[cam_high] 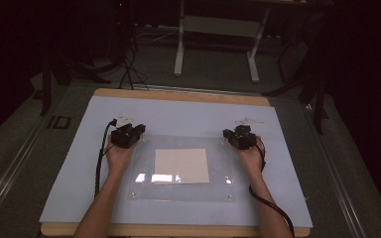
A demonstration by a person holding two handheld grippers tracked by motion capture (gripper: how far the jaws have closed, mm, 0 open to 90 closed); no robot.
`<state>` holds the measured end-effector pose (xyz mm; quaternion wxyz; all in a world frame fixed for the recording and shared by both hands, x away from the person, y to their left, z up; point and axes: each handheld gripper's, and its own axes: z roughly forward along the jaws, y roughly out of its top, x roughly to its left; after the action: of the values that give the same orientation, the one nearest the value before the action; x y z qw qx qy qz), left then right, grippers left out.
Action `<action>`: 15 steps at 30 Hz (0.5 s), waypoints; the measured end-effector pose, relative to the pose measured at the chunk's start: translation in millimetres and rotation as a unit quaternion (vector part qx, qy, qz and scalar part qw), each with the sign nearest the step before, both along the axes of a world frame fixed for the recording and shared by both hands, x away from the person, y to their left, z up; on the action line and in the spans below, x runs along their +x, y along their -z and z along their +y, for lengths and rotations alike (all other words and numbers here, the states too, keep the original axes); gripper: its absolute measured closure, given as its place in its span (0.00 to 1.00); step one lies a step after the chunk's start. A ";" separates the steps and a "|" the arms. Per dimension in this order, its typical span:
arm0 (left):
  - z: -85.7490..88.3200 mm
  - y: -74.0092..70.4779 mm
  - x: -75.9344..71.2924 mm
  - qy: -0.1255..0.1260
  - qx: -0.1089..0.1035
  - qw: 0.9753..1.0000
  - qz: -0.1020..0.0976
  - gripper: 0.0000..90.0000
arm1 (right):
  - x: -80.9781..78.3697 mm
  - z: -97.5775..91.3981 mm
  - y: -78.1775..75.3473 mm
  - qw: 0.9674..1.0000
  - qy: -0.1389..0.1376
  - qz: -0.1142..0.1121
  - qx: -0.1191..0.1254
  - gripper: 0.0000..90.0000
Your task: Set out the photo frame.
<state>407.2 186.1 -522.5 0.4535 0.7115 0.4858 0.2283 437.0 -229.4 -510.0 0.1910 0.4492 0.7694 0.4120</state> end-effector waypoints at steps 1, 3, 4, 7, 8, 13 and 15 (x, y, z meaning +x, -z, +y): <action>0.5 0.3 0.3 0.001 -0.004 1.000 0.001 0.94 | 0.2 -0.3 0.1 1.000 -0.001 0.001 0.001 0.95; 3.4 1.1 1.4 0.003 -0.021 1.000 0.007 0.93 | 0.4 -1.3 1.0 1.000 -0.002 0.002 0.010 0.94; 4.3 1.7 1.9 0.003 -0.028 1.000 0.010 0.93 | 1.1 -2.7 1.4 1.000 -0.003 0.004 0.014 0.94; 5.1 1.6 3.5 0.005 -0.031 0.999 0.013 0.93 | 2.2 -2.9 0.7 1.000 -0.003 0.010 0.014 0.94; 5.9 1.7 4.4 0.007 -0.034 0.999 0.015 0.92 | 2.6 -2.7 0.5 1.000 -0.002 0.012 0.015 0.94; 8.0 1.4 10.1 0.009 -0.048 0.998 0.028 0.92 | 6.4 -4.2 -0.7 0.999 0.000 0.028 0.024 0.94; 7.9 1.2 12.7 0.007 -0.051 0.998 0.034 0.92 | 8.9 -4.3 -1.2 0.999 0.001 0.035 0.027 0.94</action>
<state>419.9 194.0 -523.7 0.4738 0.6983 0.5069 0.1760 445.9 -233.7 -508.8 0.1518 0.4694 0.7637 0.4164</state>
